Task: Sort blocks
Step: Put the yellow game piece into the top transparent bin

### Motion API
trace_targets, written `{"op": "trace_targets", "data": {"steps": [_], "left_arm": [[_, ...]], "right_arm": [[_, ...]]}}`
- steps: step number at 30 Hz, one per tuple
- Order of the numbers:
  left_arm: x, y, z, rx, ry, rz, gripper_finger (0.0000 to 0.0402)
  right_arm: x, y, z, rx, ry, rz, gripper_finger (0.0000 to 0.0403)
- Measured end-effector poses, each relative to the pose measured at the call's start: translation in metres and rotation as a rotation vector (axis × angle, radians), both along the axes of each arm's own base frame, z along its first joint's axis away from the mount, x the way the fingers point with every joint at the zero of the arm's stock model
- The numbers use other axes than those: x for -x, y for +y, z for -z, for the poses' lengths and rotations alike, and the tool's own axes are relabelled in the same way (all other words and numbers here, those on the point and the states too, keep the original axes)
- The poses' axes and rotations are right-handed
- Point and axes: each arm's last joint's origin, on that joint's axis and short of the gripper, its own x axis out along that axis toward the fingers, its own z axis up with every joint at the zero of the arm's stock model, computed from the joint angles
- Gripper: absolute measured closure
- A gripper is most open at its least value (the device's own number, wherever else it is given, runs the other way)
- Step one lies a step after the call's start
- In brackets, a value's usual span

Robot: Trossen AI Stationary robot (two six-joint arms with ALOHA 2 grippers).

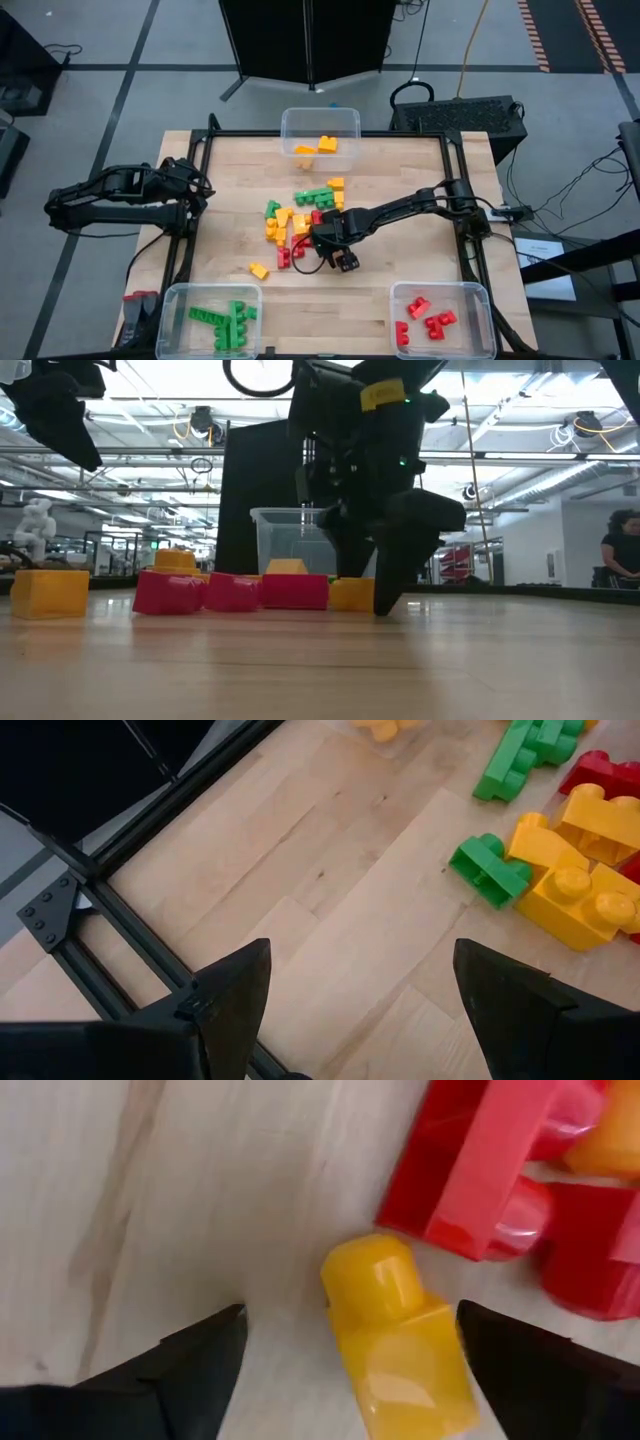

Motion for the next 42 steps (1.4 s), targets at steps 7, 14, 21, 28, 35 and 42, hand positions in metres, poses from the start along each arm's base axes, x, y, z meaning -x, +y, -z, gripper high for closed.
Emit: {"op": "trace_targets", "data": {"steps": [7, 14, 21, 28, 35, 42], "left_arm": [[0.0, 0.0, 0.0, -0.004, 0.0, -0.004, 0.0114], [0.0, 0.0, 0.0, -0.005, 0.0, -0.005, 0.0114], [0.0, 0.0, 0.0, -0.006, 0.0, -0.005, 0.0114], [0.0, 0.0, 0.0, -0.006, 0.0, -0.005, 0.0114], [0.0, 0.0, 0.0, -0.006, 0.0, -0.005, 0.0114], [0.0, 0.0, 0.0, -0.005, -0.001, -0.006, 0.0114]], "right_arm": [[0.0, 0.002, 0.01, -0.02, 0.038, 0.053, 0.0178], [-0.002, 0.002, 0.005, -0.023, 0.056, 0.094, 0.0289], [-0.016, -0.001, -0.025, 0.016, 0.018, 0.145, 0.0289], [-0.03, -0.007, -0.088, -0.009, -0.047, 0.144, 0.0289], [-0.033, -0.043, -0.161, 0.092, -0.161, 0.176, 0.0289], [-0.031, -0.121, -0.216, 0.192, -0.386, 0.441, 0.0289]]}}
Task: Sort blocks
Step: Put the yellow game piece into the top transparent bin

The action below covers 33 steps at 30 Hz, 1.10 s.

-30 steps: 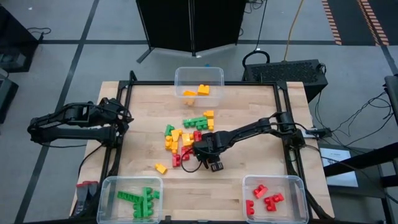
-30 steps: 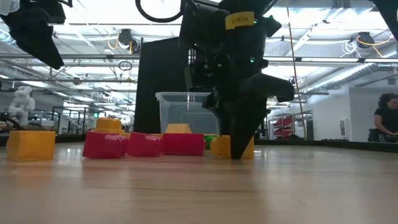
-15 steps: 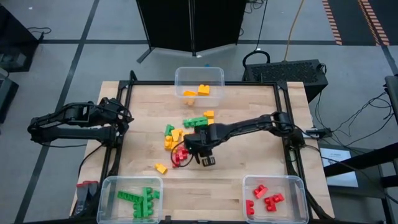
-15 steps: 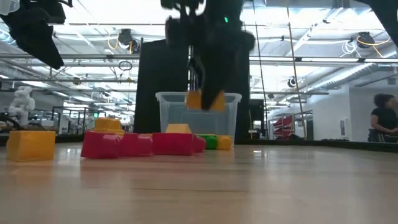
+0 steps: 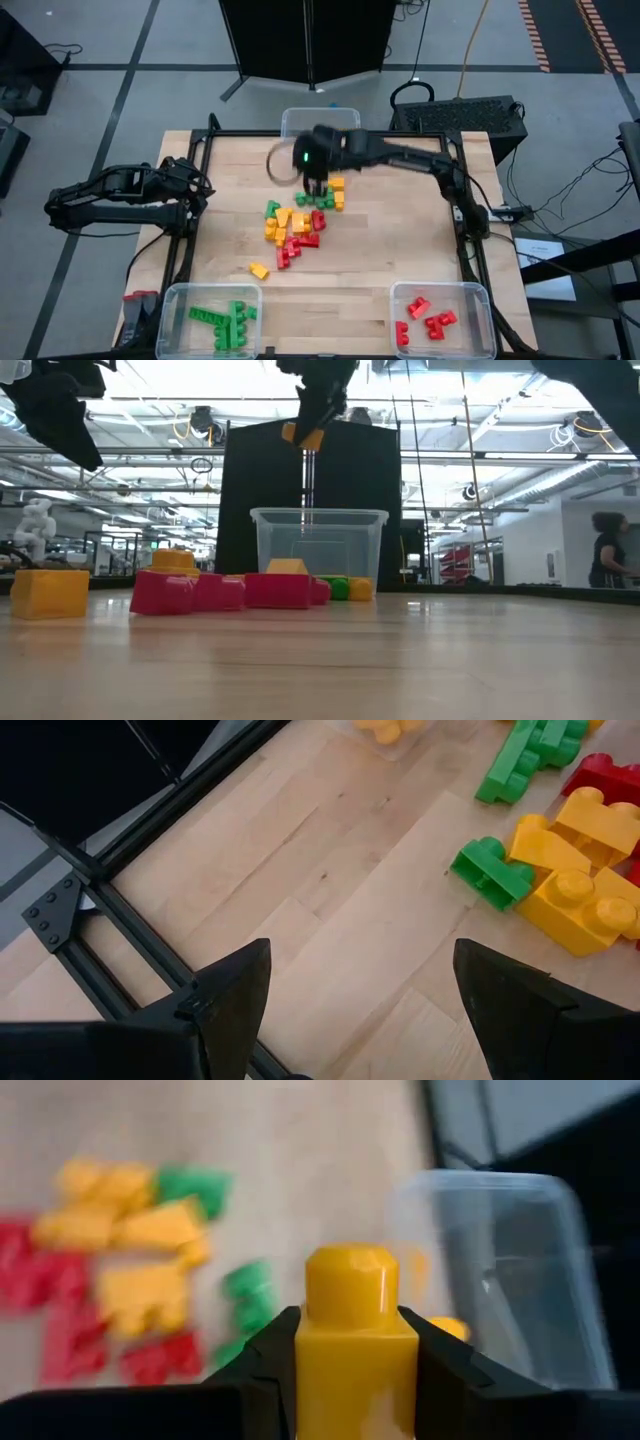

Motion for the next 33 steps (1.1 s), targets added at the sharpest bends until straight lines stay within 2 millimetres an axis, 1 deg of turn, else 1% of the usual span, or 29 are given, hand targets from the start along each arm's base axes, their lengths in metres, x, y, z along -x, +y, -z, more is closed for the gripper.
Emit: {"op": "trace_targets", "data": {"steps": [4, 8, 11, 15, 20, 25, 31, 33], "left_arm": [[0.0, 0.0, 0.0, 0.0, 0.0, 0.0, 0.0114], [0.0, 0.0, 0.0, 0.0, 0.0, 0.0, 0.0114], [0.0, 0.0, 0.0, 0.0, 0.0, -0.001, 0.0114], [0.0, 0.0, 0.0, 0.0, 0.0, -0.001, 0.0114], [0.0, 0.0, 0.0, -0.008, 0.0, -0.007, 0.0114], [0.0, 0.0, 0.0, -0.01, 0.0, -0.009, 0.0114], [0.0, 0.0, 0.0, -0.011, 0.0, -0.01, 0.0114], [0.0, 0.0, 0.0, -0.011, 0.0, -0.01, 0.0114]], "right_arm": [[0.007, -0.049, -0.007, -0.045, -0.111, 0.204, 0.0289], [0.019, -0.092, -0.005, -0.083, -0.149, 0.379, 0.0289], [0.028, -0.113, -0.002, -0.112, -0.162, 0.469, 0.0289], [0.036, -0.136, 0.01, -0.215, -0.175, 0.554, 0.0289], [0.042, -0.154, 0.034, -0.28, -0.157, 0.663, 0.0289], [0.043, -0.164, 0.049, -0.314, -0.181, 0.74, 0.0289], [0.043, -0.166, 0.068, -0.332, -0.16, 0.77, 0.0289], [0.043, -0.166, 0.072, -0.332, -0.148, 0.765, 0.0274]]}}
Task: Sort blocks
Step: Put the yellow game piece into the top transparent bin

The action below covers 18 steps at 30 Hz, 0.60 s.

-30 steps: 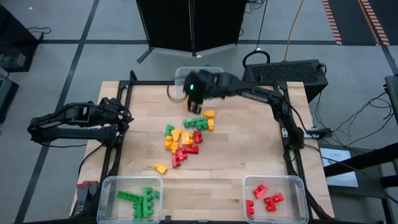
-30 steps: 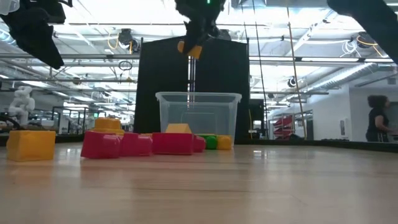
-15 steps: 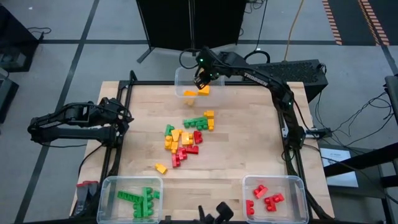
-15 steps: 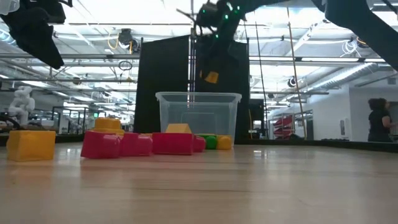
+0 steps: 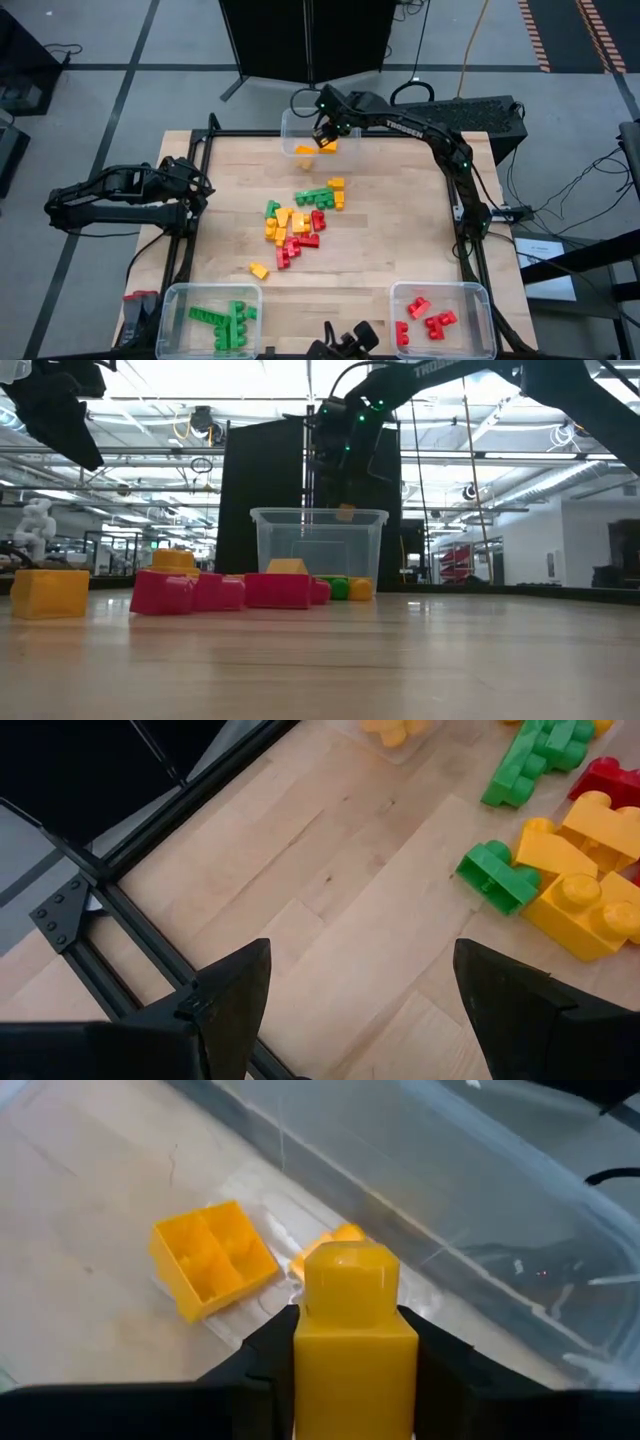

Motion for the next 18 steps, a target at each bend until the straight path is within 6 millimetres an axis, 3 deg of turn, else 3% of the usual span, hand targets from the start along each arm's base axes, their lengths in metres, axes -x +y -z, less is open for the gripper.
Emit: {"op": "trace_targets", "data": {"steps": [8, 14, 18], "left_arm": [[0.0, 0.0, 0.0, -0.001, 0.001, 0.001, 0.0114], [0.0, 0.0, 0.0, -0.003, 0.003, 0.004, 0.0114], [0.0, 0.0, 0.0, -0.004, 0.004, 0.005, 0.0114]], "right_arm": [[-0.002, -0.001, 0.0, -0.003, -0.028, -0.031, 0.015], [-0.005, 0.0, -0.003, -0.009, -0.055, -0.059, 0.013], [-0.008, 0.001, -0.028, 0.006, -0.142, -0.111, 0.0134]]}}
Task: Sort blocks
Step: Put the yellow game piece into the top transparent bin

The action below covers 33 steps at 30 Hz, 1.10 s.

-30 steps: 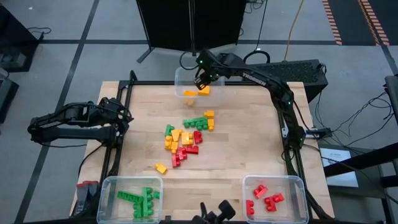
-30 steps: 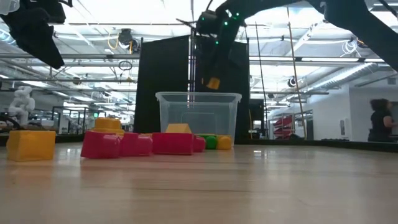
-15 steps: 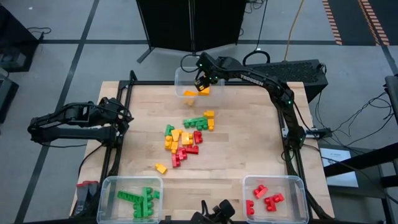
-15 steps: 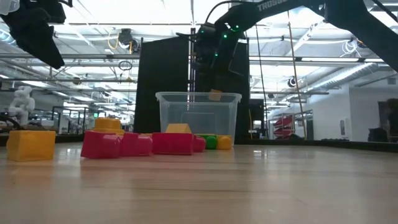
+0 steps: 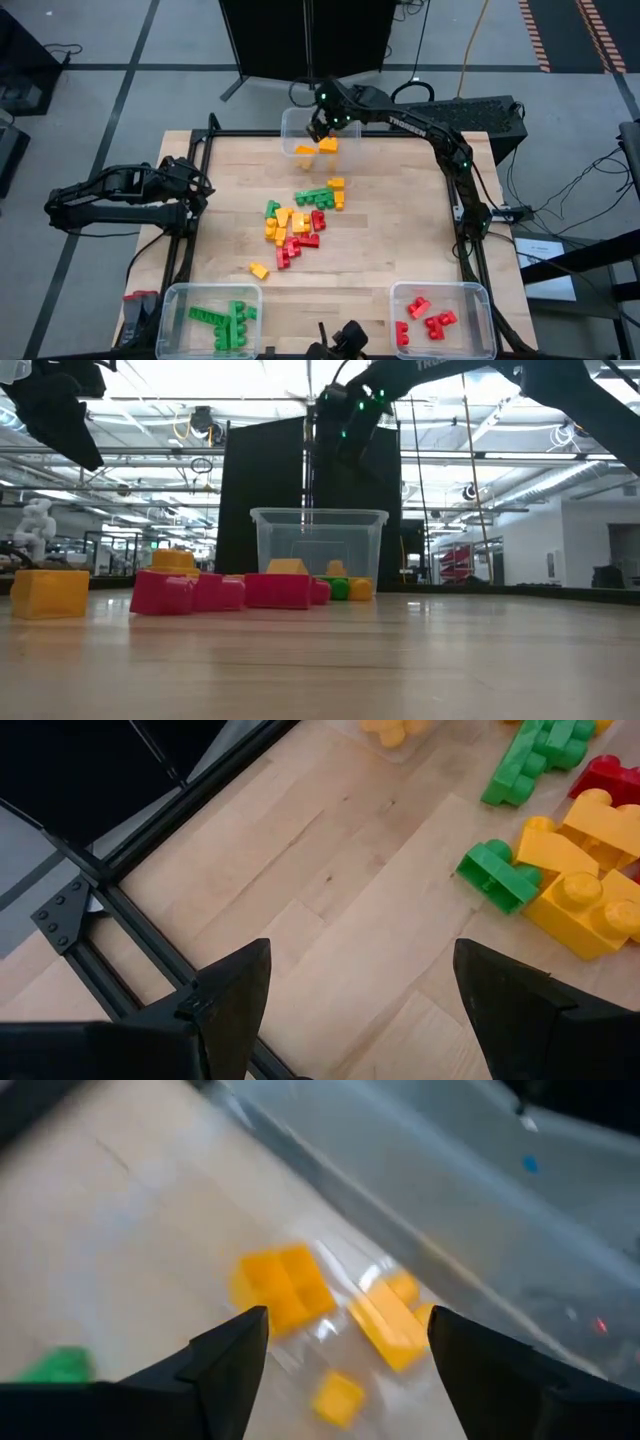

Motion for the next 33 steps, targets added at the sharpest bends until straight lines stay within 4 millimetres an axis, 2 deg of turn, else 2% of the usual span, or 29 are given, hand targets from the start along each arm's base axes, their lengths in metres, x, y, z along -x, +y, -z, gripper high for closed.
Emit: {"op": "trace_targets", "data": {"steps": [4, 8, 11, 15, 19, 24, 28, 33], "left_arm": [[0.0, 0.0, 0.0, -0.001, 0.002, 0.002, 0.0114], [0.0, 0.0, 0.0, -0.001, 0.002, 0.002, 0.0114], [0.0, 0.0, 0.0, 0.0, 0.006, 0.002, 0.0114], [0.0, 0.0, 0.0, 0.0, 0.007, 0.002, 0.0114], [0.0, 0.0, 0.0, 0.0, 0.006, 0.001, 0.0114], [0.0, 0.0, 0.0, -0.003, 0.005, -0.001, 0.0114], [0.0, 0.0, 0.0, -0.003, 0.007, -0.001, 0.0114], [0.0, 0.0, 0.0, -0.002, 0.007, -0.001, 0.0114]], "right_arm": [[-0.001, 0.004, -0.045, 0.065, -0.133, -0.022, 0.0139], [0.009, 0.022, -0.082, 0.123, -0.233, -0.074, 0.014], [0.024, 0.044, -0.102, 0.119, -0.228, -0.115, 0.014], [0.039, 0.081, -0.111, 0.066, -0.116, -0.139, 0.014], [0.038, 0.126, -0.098, 0.071, 0.086, -0.084, 0.014], [0.024, 0.16, -0.052, 0.097, 0.286, 0.089, 0.014], [0.015, 0.169, -0.003, -0.021, 0.321, 0.182, 0.014], [0.013, 0.16, 0.053, -0.149, 0.32, 0.288, 0.014]]}}
